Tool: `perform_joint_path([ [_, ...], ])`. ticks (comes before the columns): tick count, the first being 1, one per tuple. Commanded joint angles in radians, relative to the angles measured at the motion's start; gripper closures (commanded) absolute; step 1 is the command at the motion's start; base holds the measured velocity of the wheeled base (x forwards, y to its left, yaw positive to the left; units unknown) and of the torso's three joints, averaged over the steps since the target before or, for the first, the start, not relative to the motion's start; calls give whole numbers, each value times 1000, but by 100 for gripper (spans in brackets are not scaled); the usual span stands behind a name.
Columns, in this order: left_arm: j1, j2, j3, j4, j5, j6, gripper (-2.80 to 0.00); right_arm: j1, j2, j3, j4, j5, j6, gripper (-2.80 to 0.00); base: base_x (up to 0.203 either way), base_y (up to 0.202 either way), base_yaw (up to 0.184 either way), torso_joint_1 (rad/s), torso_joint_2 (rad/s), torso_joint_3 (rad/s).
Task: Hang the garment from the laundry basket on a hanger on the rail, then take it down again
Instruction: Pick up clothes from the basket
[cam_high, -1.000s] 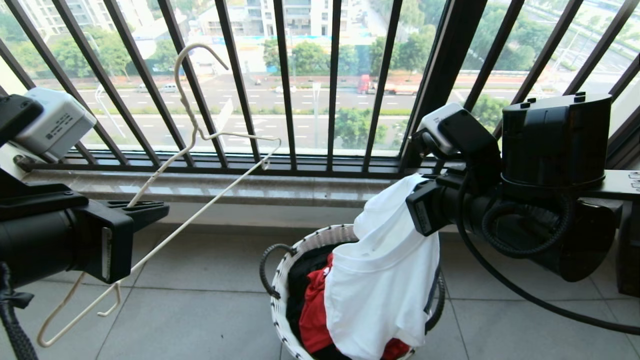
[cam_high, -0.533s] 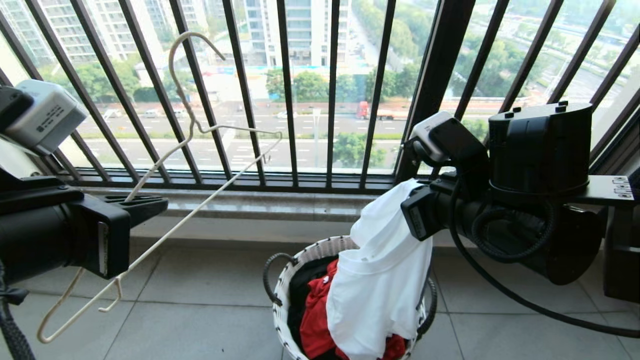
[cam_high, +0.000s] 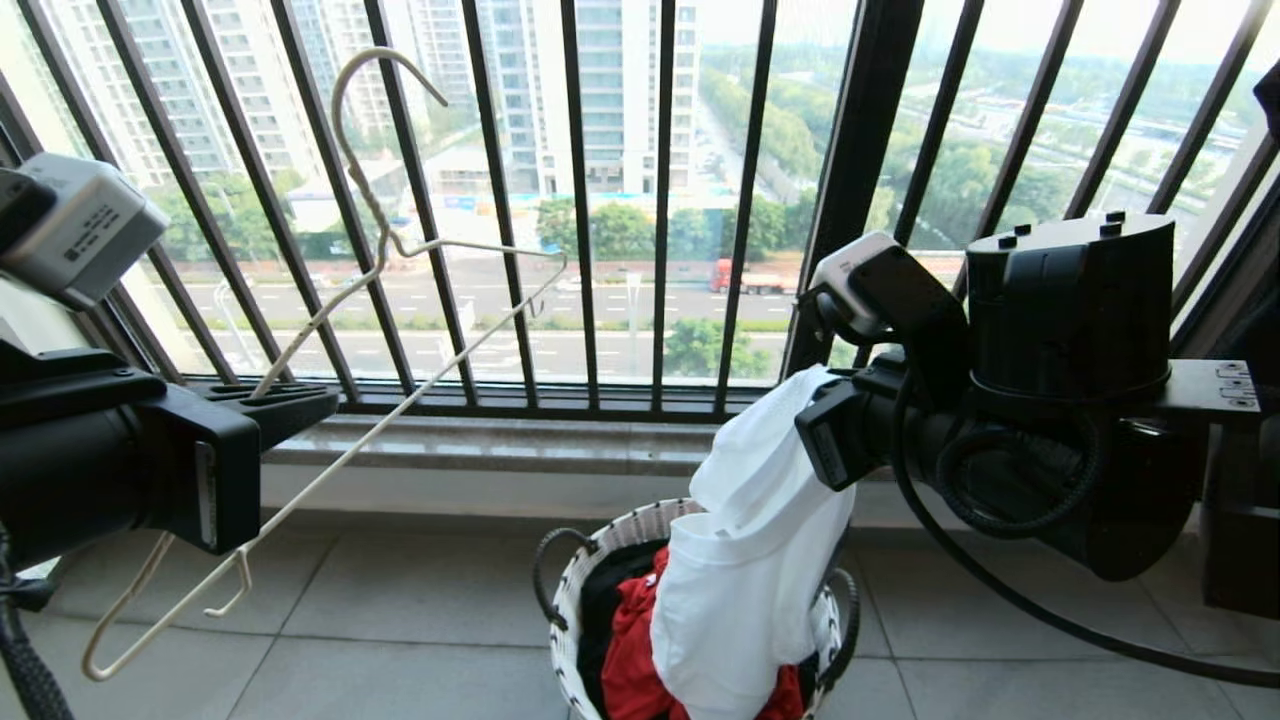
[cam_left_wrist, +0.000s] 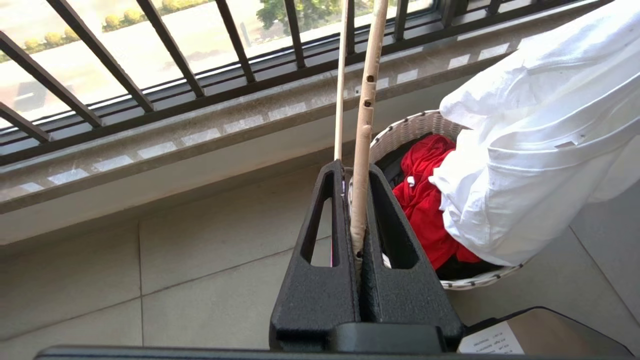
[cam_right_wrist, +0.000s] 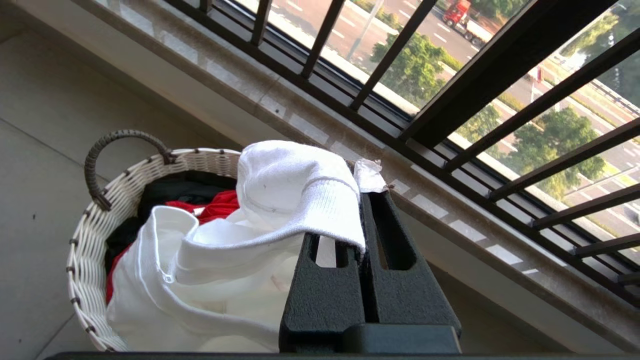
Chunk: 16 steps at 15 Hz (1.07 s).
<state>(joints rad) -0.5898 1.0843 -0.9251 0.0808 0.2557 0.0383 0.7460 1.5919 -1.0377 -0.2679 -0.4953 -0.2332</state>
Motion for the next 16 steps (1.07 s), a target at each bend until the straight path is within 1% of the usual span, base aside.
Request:
perform_joint_path([
  [1, -1, -2, 2, 0, 1, 2, 0, 1, 3, 2, -2, -3, -2, 0, 0, 0, 0, -2, 2, 202],
  [8, -1, -5, 3, 0, -3, 2, 0, 4, 3, 2, -3, -5, -3, 0, 0, 0, 0, 0, 0, 203],
  [10, -1, -7, 14, 0, -2, 3, 0, 4, 3, 2, -4, -5, -3, 0, 0, 0, 0, 2, -39, 22],
  [13, -1, -6, 31, 1, -3, 28, 0, 4, 8, 2, -2, -5, -3, 0, 0, 0, 0, 5, 7, 68],
  [14, -1, -3, 38, 3, -14, 35, 0, 4, 8, 1, -3, -5, -3, 0, 0, 0, 0, 7, 21, 42],
  [15, -1, -2, 47, 4, -51, 47, 0, 3, 10, 1, -4, -5, -3, 0, 0, 0, 0, -1, 17, 30],
  [16, -5, -1, 54, 5, -106, 55, 0, 3, 14, -4, -5, -5, 1, 0, 0, 0, 0, 0, 0, 0],
])
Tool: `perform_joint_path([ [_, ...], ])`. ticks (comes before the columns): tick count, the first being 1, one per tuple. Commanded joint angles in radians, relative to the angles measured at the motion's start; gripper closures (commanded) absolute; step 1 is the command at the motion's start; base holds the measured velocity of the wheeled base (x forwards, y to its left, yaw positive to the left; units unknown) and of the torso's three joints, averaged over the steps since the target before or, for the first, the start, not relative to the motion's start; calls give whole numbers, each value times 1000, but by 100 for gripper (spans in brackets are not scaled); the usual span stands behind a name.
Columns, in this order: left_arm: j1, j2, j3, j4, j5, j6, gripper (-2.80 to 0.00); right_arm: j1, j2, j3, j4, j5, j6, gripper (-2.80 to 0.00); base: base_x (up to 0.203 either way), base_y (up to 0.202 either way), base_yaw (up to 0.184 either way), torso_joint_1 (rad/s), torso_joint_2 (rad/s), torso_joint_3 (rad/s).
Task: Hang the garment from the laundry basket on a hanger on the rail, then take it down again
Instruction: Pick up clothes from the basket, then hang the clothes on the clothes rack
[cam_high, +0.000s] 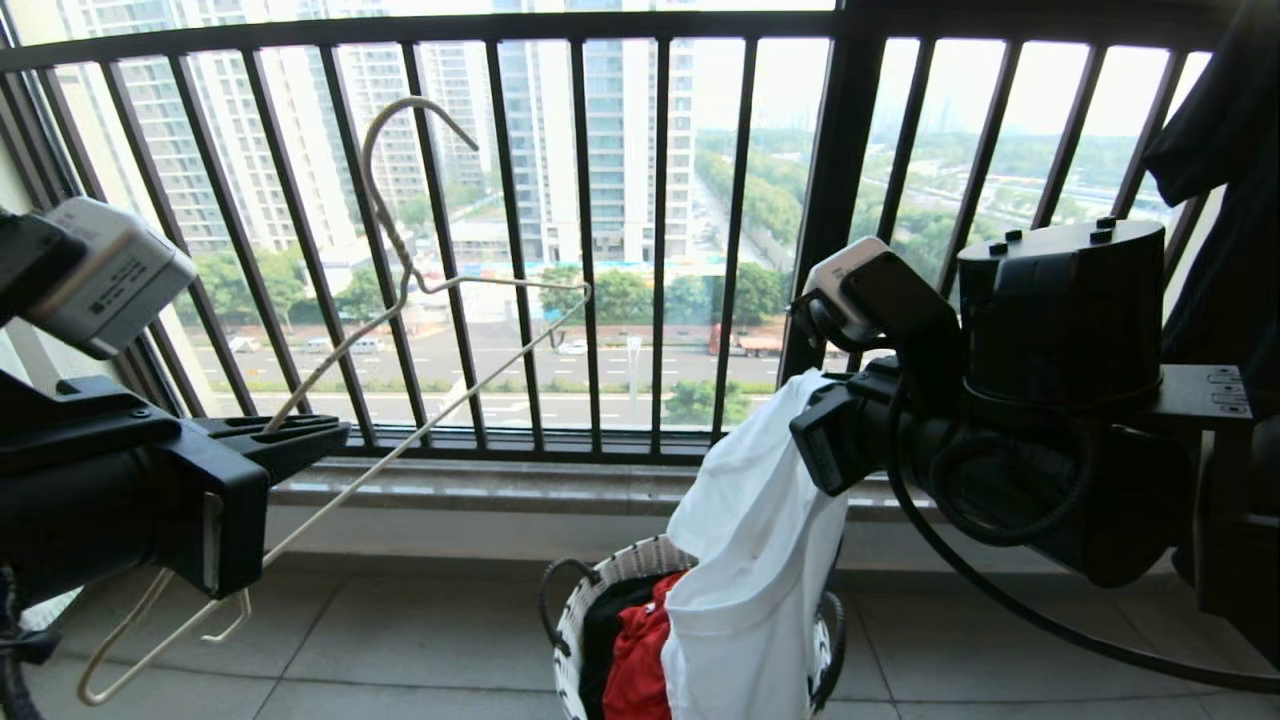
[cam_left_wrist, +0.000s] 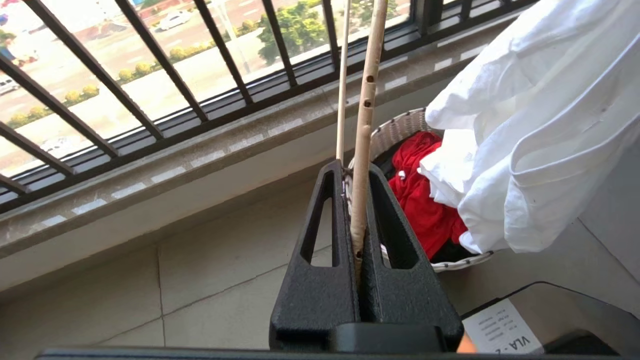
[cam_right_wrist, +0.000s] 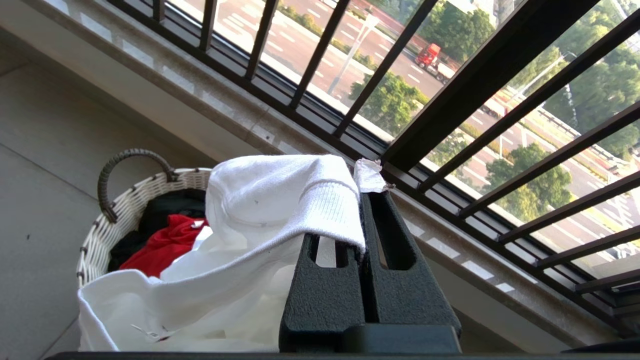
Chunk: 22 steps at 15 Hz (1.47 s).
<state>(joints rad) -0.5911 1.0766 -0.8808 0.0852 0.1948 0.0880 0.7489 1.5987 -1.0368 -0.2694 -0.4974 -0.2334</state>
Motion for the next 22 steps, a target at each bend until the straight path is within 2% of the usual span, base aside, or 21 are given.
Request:
perform_joint_path([
  [1, -9, 8, 14, 4, -86, 7, 0, 0, 8, -6, -5, -1, 6, 0, 0, 0, 0, 0, 0, 0],
  [4, -74, 9, 26, 15, -103, -9, 0, -6, 27, -18, -12, 6, 9, 0, 0, 0, 0, 0, 0, 0],
  [6, -132, 3, 26, 81, -103, -14, 0, -22, 63, -42, -60, 7, 28, 0, 0, 0, 0, 0, 0, 0],
  [10, -141, -16, 27, 88, -103, -14, 0, -42, 108, -123, -61, 11, 122, 0, 0, 0, 0, 0, 0, 0],
  [13, -141, -73, 10, 95, -101, -10, 0, -42, 126, -199, 24, 11, 220, 0, 0, 0, 0, 0, 0, 0],
  [15, -150, -108, -19, 159, -103, -6, 0, -42, 148, -269, 99, 11, 309, 0, 0, 0, 0, 0, 0, 0],
  [17, -185, -117, -38, 210, -104, -8, 0, -43, 173, -340, 168, 11, 396, 0, 0, 0, 0, 0, 0, 0],
  [22, -259, -116, -30, 214, -104, -17, 0, -59, 214, -467, 298, 13, 557, 0, 0, 0, 0, 0, 0, 0],
])
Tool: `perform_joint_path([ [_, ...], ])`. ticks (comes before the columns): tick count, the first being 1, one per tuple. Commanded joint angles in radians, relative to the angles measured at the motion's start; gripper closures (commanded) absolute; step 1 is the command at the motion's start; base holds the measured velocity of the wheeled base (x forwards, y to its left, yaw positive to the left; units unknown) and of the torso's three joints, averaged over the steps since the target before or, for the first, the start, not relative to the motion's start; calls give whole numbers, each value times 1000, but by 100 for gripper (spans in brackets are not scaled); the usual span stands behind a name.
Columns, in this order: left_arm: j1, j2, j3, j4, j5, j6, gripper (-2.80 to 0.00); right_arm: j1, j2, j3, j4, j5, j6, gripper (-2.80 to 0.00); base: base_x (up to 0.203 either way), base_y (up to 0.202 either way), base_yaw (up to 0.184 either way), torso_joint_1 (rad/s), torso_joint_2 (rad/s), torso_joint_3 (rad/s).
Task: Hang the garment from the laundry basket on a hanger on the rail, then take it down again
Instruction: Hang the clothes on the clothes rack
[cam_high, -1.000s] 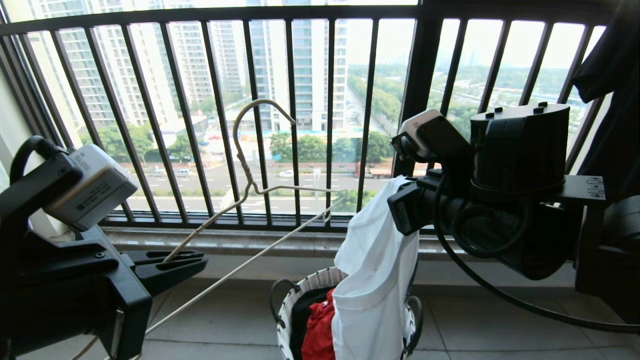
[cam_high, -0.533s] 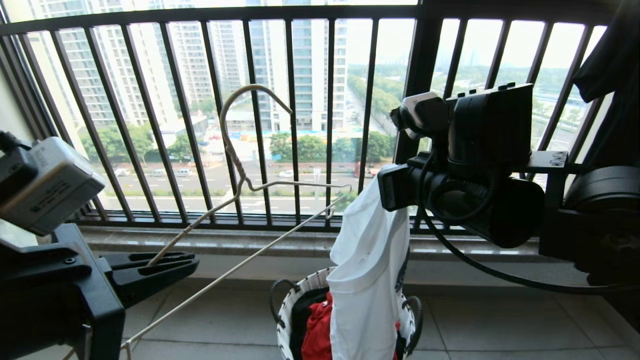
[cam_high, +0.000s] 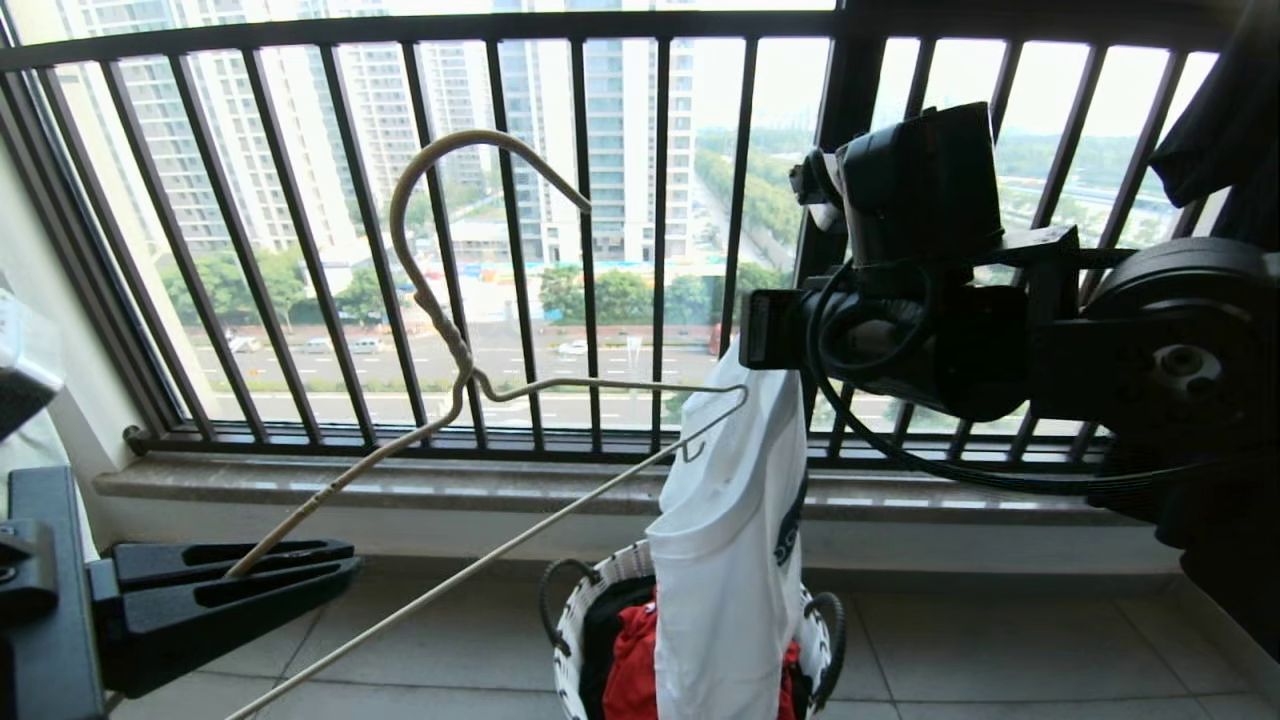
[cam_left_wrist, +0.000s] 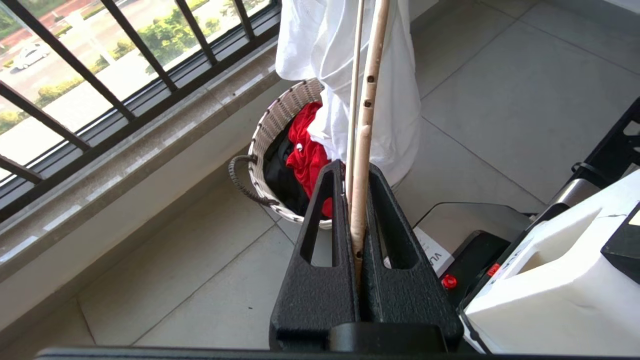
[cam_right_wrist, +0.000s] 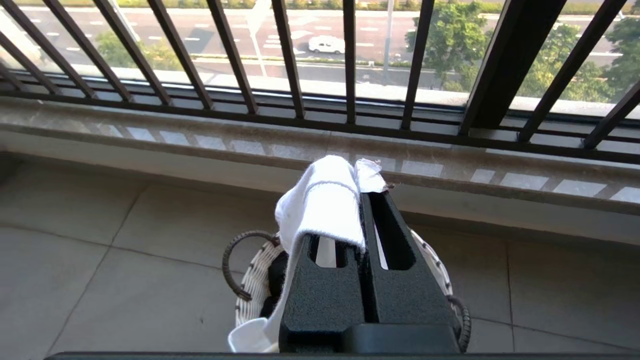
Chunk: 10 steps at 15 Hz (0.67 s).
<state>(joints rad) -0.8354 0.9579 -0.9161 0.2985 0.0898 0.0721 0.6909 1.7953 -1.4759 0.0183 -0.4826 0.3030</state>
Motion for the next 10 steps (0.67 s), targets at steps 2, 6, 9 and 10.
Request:
perform_joint_path([
  [2, -17, 4, 17, -7, -2, -2, 0, -1, 22, -36, 15, 15, 38, 0, 0, 0, 0, 0, 0, 0],
  [6, -16, 4, 20, -9, 1, 2, 0, 24, 12, -34, 19, 17, 59, 0, 0, 0, 0, 0, 0, 0],
  [9, -17, 10, 30, -22, 2, 3, 0, 39, 6, -30, 19, 18, 61, 0, 0, 0, 0, 0, 0, 0],
  [10, -16, 19, 41, -38, 3, 4, 0, 49, 1, -28, 19, 18, 62, 0, 0, 0, 0, 0, 0, 0],
])
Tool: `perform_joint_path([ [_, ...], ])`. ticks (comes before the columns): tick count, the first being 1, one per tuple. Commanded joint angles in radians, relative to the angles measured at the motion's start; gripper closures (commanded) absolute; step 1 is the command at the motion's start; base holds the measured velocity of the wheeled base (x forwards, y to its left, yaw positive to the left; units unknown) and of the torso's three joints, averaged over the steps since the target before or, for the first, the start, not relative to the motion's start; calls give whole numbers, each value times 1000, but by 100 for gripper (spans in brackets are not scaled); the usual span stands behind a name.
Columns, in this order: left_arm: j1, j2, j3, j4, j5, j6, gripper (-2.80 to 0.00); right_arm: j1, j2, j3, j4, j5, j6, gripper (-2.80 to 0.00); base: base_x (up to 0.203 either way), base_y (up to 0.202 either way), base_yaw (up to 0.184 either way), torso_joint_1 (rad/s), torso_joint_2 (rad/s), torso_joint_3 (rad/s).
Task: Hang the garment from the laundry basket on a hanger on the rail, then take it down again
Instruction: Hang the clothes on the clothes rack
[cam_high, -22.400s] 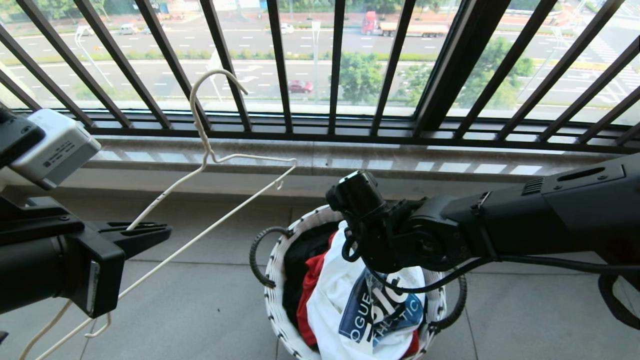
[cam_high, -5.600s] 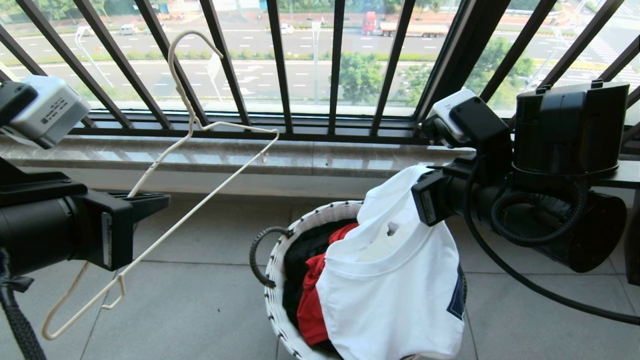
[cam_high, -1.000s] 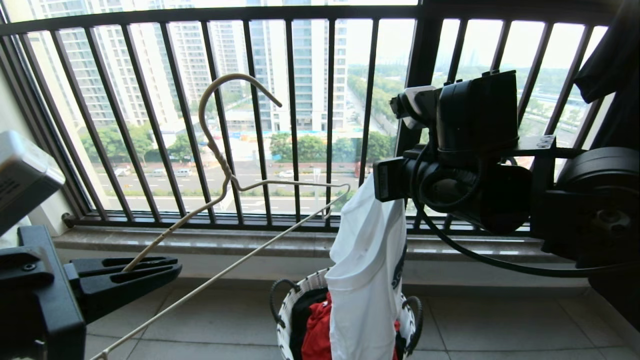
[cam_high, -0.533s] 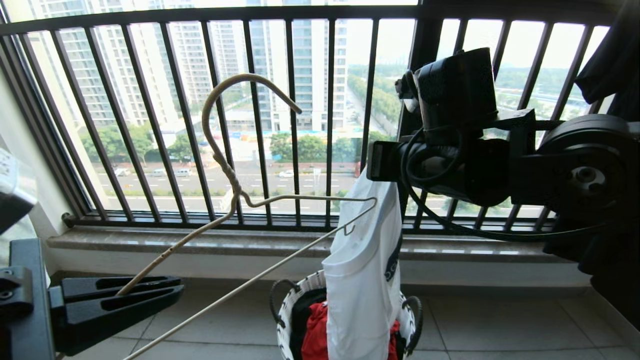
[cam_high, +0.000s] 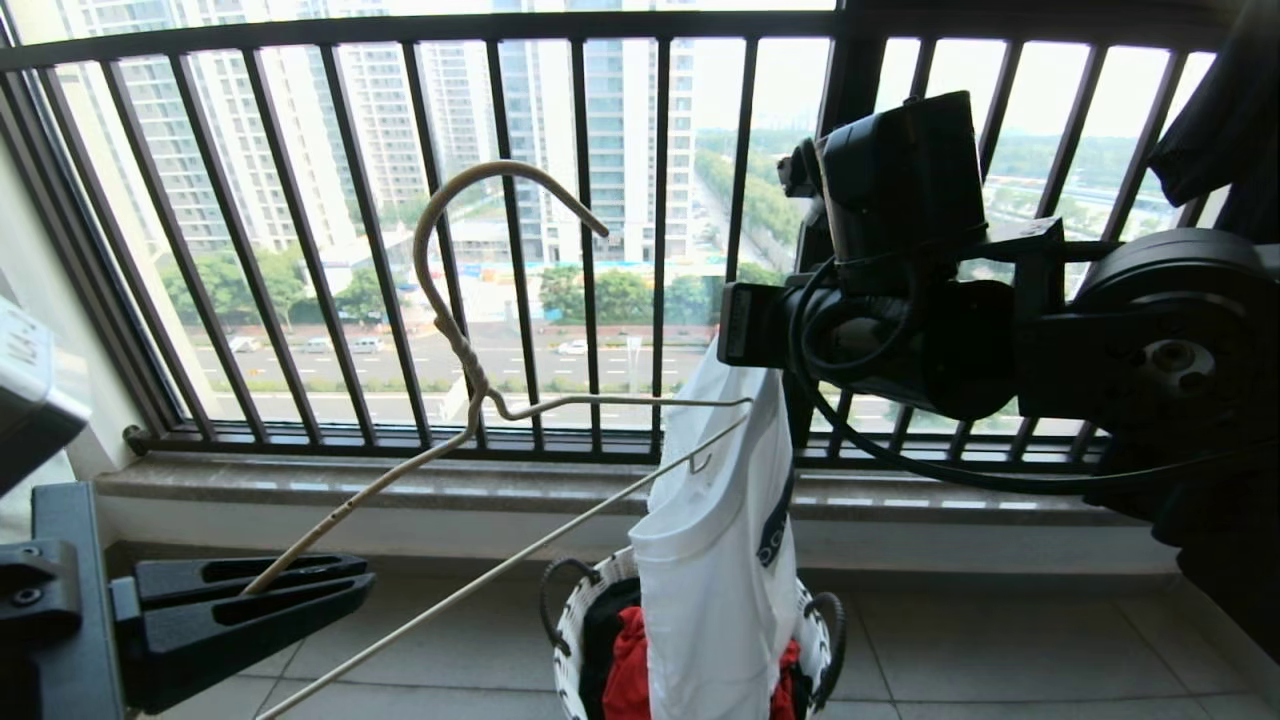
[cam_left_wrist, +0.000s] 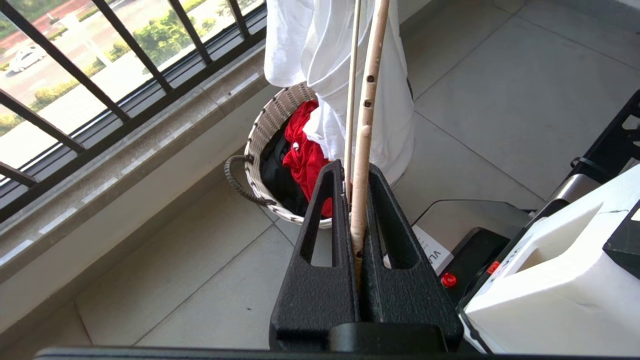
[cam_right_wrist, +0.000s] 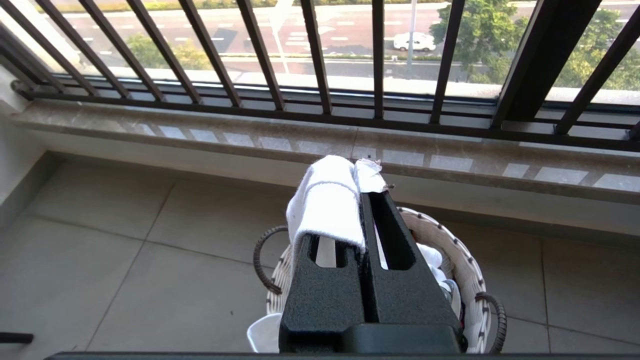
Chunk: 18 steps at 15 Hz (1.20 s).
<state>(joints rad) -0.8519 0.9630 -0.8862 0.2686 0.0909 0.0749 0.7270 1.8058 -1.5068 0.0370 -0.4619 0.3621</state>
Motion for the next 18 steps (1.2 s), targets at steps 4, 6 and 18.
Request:
perform_joint_path([
  [4, 1, 33, 42, -78, 25, 5, 0, 22, -19, 8, 0, -3, 4, 0, 0, 0, 0, 0, 0, 0],
  [6, 1, 48, 42, -85, 30, 5, 0, 32, -22, 7, 0, -3, 20, 0, 0, 0, 0, 0, 0, 0],
  [18, 1, 112, 64, -201, 243, 15, 0, -16, 0, -37, -5, -4, 66, 0, 0, 0, 0, 0, 0, 0],
])
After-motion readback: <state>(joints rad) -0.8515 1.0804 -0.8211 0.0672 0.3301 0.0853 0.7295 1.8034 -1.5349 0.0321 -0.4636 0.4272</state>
